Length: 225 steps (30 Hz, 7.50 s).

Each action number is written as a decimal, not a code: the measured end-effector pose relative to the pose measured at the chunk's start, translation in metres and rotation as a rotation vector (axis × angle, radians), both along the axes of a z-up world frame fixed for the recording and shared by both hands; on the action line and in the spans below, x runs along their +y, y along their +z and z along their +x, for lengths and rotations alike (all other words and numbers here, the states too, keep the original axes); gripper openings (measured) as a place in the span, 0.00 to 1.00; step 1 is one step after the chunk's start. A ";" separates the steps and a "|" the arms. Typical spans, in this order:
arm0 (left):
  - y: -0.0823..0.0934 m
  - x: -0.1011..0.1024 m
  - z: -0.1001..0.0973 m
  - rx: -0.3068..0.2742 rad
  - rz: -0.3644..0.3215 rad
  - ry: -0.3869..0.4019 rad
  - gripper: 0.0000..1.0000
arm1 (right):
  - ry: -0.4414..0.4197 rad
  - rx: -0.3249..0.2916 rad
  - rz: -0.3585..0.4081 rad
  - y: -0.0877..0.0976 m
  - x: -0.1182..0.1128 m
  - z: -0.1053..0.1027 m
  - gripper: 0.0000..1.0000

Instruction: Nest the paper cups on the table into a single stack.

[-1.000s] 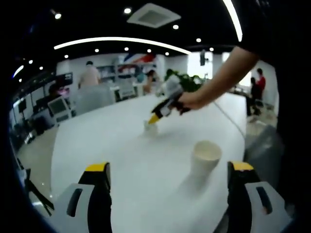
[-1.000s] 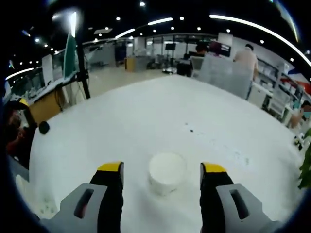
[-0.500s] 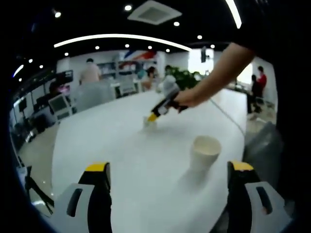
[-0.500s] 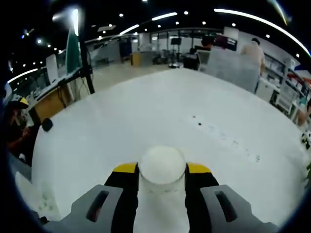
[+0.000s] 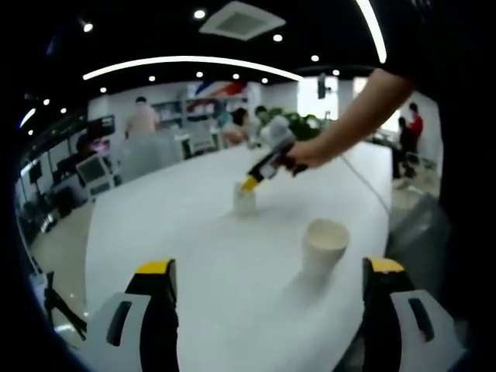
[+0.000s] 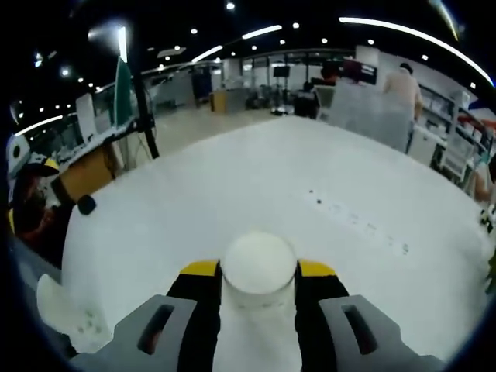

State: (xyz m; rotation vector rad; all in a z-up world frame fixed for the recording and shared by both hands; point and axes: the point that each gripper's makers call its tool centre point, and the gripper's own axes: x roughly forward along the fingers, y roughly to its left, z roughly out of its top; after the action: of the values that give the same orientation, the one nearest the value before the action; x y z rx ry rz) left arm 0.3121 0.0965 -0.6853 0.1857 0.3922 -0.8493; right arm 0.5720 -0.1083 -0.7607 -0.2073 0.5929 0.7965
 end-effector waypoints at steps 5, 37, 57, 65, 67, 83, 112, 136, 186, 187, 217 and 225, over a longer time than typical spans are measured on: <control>0.005 -0.002 0.000 -0.003 -0.009 -0.009 0.99 | -0.010 -0.036 0.048 0.034 0.002 -0.017 0.33; 0.014 -0.016 -0.007 -0.025 0.007 -0.136 0.97 | 0.041 -0.177 0.222 0.165 0.009 -0.105 0.33; 0.016 -0.040 -0.012 -0.022 -0.038 -0.240 0.97 | 0.033 -0.191 0.293 0.190 0.013 -0.210 0.33; 0.025 -0.052 -0.019 0.002 -0.109 -0.258 0.96 | 0.013 -0.161 0.355 0.186 0.026 -0.230 0.33; 0.024 -0.055 -0.023 0.008 -0.102 -0.276 0.95 | 0.015 -0.154 0.370 0.185 0.032 -0.235 0.33; 0.051 -0.074 -0.039 0.083 -0.278 -0.295 0.86 | 0.039 -0.122 0.477 0.194 0.061 -0.253 0.33; 0.113 -0.085 -0.043 0.011 -0.480 -0.337 0.58 | 0.120 -0.005 0.604 0.185 0.080 -0.289 0.33; 0.140 -0.088 -0.049 0.177 -0.619 -0.416 0.15 | 0.231 -0.023 0.582 0.164 0.091 -0.315 0.32; 0.145 -0.097 -0.048 0.160 -0.369 -0.601 0.00 | 0.005 -0.140 0.468 0.152 0.022 -0.296 0.44; 0.144 -0.098 -0.048 0.159 -0.362 -0.604 0.00 | -0.002 -0.145 0.460 0.152 0.020 -0.295 0.46; 0.098 -0.100 -0.041 -0.002 0.159 -0.785 0.00 | -0.104 -0.254 0.230 0.118 -0.006 -0.294 1.00; 0.062 -0.104 -0.035 -0.068 0.424 -0.929 0.00 | -0.155 -0.231 0.262 0.106 -0.015 -0.296 1.00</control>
State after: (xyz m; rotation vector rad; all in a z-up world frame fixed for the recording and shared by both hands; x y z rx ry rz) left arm 0.2770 -0.0075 -0.6236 0.8296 0.4182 -1.6591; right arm 0.2764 -0.1238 -0.6550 -0.0115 0.2796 0.6808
